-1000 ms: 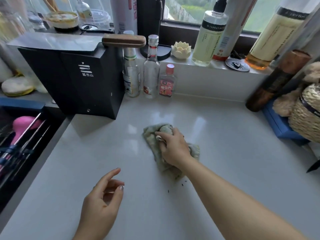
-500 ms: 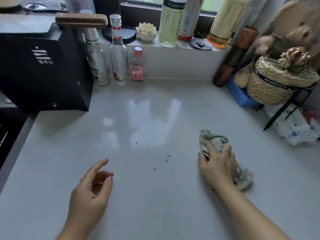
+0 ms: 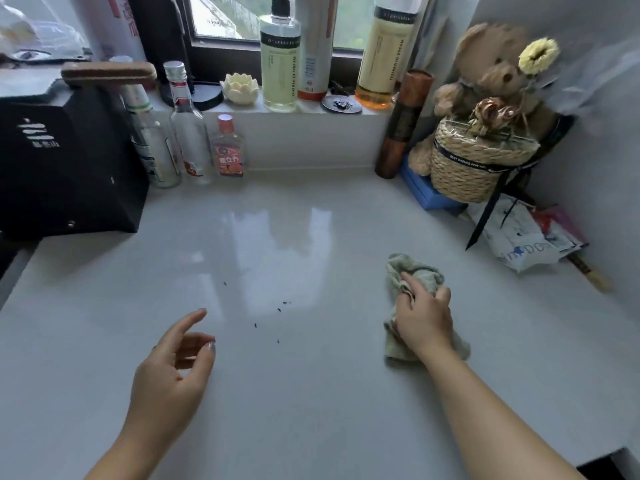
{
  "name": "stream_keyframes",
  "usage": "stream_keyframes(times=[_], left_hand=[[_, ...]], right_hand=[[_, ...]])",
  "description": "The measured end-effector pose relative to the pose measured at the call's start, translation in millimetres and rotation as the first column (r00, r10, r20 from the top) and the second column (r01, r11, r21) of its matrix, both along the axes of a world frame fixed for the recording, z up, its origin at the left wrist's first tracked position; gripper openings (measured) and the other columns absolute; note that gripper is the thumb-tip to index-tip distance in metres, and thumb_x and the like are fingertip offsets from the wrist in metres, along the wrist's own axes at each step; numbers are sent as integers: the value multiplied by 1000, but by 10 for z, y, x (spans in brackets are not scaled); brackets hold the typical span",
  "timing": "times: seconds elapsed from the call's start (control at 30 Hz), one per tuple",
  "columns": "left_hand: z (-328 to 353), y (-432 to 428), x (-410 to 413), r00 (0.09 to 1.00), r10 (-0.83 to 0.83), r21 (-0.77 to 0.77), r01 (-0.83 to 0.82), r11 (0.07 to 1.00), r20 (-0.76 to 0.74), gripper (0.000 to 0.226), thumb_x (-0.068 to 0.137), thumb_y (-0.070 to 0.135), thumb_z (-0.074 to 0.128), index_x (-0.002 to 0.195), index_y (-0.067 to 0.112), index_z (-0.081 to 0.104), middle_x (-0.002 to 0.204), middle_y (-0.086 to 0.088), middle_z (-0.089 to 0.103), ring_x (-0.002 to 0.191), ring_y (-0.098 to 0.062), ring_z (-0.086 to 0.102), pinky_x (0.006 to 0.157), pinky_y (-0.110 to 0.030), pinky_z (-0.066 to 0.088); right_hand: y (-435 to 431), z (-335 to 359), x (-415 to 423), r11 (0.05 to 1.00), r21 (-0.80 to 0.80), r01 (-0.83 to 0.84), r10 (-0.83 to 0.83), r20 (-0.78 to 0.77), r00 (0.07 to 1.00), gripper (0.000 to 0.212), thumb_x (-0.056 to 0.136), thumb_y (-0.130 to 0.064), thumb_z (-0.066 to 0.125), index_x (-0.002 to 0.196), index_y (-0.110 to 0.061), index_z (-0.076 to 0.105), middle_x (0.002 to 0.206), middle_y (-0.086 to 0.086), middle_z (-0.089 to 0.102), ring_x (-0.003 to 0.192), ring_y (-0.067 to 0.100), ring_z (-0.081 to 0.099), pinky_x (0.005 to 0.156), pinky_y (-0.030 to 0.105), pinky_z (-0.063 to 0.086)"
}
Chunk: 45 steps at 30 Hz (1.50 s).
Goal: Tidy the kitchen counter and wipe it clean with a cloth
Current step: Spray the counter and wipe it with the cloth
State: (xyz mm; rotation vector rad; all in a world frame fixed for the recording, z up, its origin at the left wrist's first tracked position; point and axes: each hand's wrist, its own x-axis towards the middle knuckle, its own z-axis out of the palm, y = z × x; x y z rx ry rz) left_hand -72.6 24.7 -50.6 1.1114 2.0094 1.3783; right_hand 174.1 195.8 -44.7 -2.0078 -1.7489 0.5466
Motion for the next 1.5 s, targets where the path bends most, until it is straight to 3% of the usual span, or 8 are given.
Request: stream_keyframes(times=[0.1, 0.4, 0.53, 0.9, 1.0, 1.23, 1.37, 1.5], left_hand=[[-14, -194, 46, 994, 106, -17, -107, 994, -28, 41, 80, 0, 59, 108, 30, 56, 85, 5, 65, 78, -7, 62, 61, 0, 42], [-19, -691, -166, 961, 278, -31, -278, 960, -5, 41, 81, 1, 59, 110, 29, 56, 88, 5, 65, 84, -13, 62, 62, -2, 45], [3, -874, -420, 942, 334, -53, -335, 941, -19, 46, 79, 2, 62, 118, 25, 53, 95, 7, 60, 93, -15, 56, 84, -26, 41], [20, -1375, -1195, 971, 239, -84, -238, 968, 9, 51, 80, 8, 61, 114, 42, 43, 102, 19, 54, 101, 2, 50, 88, -29, 35], [-17, -1406, -1274, 979, 200, -86, -196, 977, 39, 53, 80, 4, 61, 114, 40, 43, 102, 16, 54, 102, -2, 51, 89, -28, 36], [-3, -1430, -1391, 990, 134, -80, -131, 988, 34, 56, 80, 5, 61, 114, 45, 42, 104, 14, 55, 103, -3, 52, 91, -28, 36], [20, -1472, -1453, 991, 133, -75, -132, 988, 7, 55, 80, 6, 61, 115, 44, 43, 104, 14, 56, 104, -4, 52, 89, -28, 36], [9, -1537, -1499, 987, 161, -89, -158, 983, 28, 55, 81, 5, 59, 116, 45, 42, 103, 13, 56, 104, -5, 51, 89, -26, 36]], right_hand=[[-61, -162, -277, 997, -10, -74, 74, 143, 987, 41, 88, -25, 44, 128, -32, 48, 125, 19, 36, 104, 41, 49, 90, 43, 42], [-498, -229, -1187, 929, -3, -371, 364, 205, 909, 44, 88, -24, 44, 131, -31, 44, 131, 19, 32, 103, 38, 47, 90, 41, 40], [-660, -246, -1413, 934, 17, -358, 349, 184, 919, 43, 87, -23, 45, 129, -30, 48, 131, 20, 33, 102, 40, 48, 91, 41, 39], [-1259, -221, -2269, 936, 10, -352, 344, 184, 921, 41, 86, -23, 46, 126, -31, 51, 129, 19, 35, 101, 42, 48, 90, 43, 40], [-1436, -201, -2500, 932, -9, -362, 358, 182, 916, 41, 86, -23, 46, 125, -32, 51, 130, 18, 34, 102, 41, 48, 90, 42, 40], [-1091, 12, -2496, 959, 50, -280, 284, -205, 937, 40, 88, -17, 42, 124, -30, 52, 122, 18, 42, 96, 27, 47, 89, 26, 37], [-613, 61, -2400, 965, -24, -261, 259, -53, 964, 42, 88, -18, 41, 128, -27, 50, 131, 25, 36, 117, 37, 43, 104, 37, 33], [-670, -65, -2663, 935, -88, -345, 353, 123, 927, 40, 87, -24, 41, 126, -31, 50, 135, 19, 30, 112, 44, 45, 100, 44, 37]])
